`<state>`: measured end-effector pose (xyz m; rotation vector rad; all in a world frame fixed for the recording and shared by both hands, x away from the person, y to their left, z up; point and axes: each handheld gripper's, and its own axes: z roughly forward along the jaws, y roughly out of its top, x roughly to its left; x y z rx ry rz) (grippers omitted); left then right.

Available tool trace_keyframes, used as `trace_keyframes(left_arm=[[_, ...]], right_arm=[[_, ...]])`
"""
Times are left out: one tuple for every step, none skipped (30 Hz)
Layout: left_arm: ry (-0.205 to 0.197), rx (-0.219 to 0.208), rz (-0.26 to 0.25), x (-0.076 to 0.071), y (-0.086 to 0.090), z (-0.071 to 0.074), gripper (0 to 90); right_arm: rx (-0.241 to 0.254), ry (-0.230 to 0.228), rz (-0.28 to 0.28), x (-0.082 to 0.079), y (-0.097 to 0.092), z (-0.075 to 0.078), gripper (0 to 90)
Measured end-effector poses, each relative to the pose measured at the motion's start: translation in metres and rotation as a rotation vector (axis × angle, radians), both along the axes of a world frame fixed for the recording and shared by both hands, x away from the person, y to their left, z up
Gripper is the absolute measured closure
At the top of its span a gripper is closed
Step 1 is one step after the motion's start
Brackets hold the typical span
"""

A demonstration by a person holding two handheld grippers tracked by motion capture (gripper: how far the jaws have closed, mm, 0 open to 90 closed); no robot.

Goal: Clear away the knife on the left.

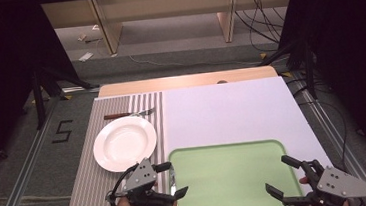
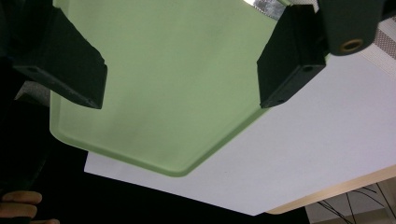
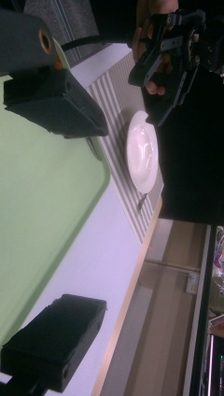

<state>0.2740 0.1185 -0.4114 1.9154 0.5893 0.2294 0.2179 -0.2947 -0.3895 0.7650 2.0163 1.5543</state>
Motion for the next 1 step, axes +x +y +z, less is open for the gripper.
trace_keyframes(left_arm=[[-0.001,0.002,-0.001,0.0001,-0.0002,0.0,15.9]], right_arm=[[0.001,0.0,0.0,-0.0001,0.0,0.0,14.8]])
